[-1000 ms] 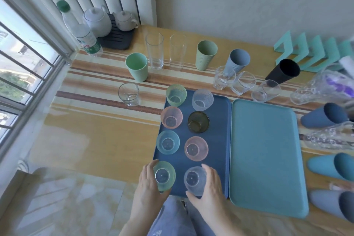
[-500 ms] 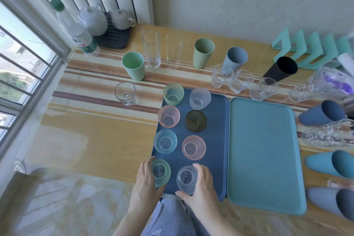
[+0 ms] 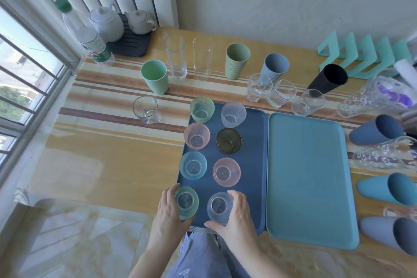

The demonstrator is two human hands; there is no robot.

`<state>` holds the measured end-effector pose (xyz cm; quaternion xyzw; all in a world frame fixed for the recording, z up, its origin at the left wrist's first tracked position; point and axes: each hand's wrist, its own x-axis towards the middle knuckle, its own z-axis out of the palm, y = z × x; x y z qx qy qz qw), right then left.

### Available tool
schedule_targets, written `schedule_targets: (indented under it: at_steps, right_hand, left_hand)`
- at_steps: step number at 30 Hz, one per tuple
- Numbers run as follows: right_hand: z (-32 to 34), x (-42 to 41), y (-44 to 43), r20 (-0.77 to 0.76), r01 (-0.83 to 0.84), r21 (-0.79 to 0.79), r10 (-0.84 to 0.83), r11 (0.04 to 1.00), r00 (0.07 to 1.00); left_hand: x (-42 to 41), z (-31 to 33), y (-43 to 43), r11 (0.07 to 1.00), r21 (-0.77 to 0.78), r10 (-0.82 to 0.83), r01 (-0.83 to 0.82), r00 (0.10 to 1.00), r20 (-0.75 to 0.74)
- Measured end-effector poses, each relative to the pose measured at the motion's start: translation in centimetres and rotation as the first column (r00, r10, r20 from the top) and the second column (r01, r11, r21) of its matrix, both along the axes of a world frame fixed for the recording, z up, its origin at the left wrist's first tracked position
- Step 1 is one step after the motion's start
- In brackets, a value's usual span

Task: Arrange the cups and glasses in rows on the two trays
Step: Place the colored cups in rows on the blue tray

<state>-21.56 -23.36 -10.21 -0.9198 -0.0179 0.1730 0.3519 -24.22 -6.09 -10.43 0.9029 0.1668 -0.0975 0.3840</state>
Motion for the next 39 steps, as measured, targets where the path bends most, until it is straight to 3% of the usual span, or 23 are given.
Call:
schedule_targets:
  at_steps: [6,9,13,17,26,34,39]
  right_hand:
    - [0.4,0.2,-0.1,-0.052,0.012,0.02,-0.011,1.0,0.999]
    - [1.2,0.5,-0.2,-0.074,0.121,0.04,-0.118,0.992,0.99]
    - [2.6,3.1,-0.5,-0.042,0.254,0.074,-0.251,0.964,0.967]
    - [2.5,6.4,0.0,-0.023,0.214,0.055,-0.213,0.975,0.977]
    - [1.2,7.9,1.2,-0.005,0.15,-0.007,-0.15,0.989,0.989]
    - [1.1,8.1,1.5,0.028,0.166,0.007,-0.167,0.986,0.986]
    - [1.8,8.3,1.3,-0.048,0.238,0.062,-0.235,0.969,0.971]
  left_hand:
    - [-0.2,-0.1,0.3,1.0,-0.019,-0.011,0.01,0.999,-0.033]
    - [-0.2,0.8,0.3,1.0,0.009,-0.005,0.006,0.997,-0.08]
    - [1.3,2.5,1.5,0.997,0.033,0.072,-0.075,0.995,0.071]
    - [5.6,2.9,2.0,0.995,0.09,0.033,-0.049,0.984,0.175]
    - [9.3,1.4,-0.8,0.998,0.065,-0.019,0.016,0.998,0.053]
    - [8.5,1.0,-0.5,0.994,0.108,-0.013,0.005,0.998,0.068]
    - [8.7,1.3,-0.4,0.989,0.145,-0.007,-0.007,0.996,0.094]
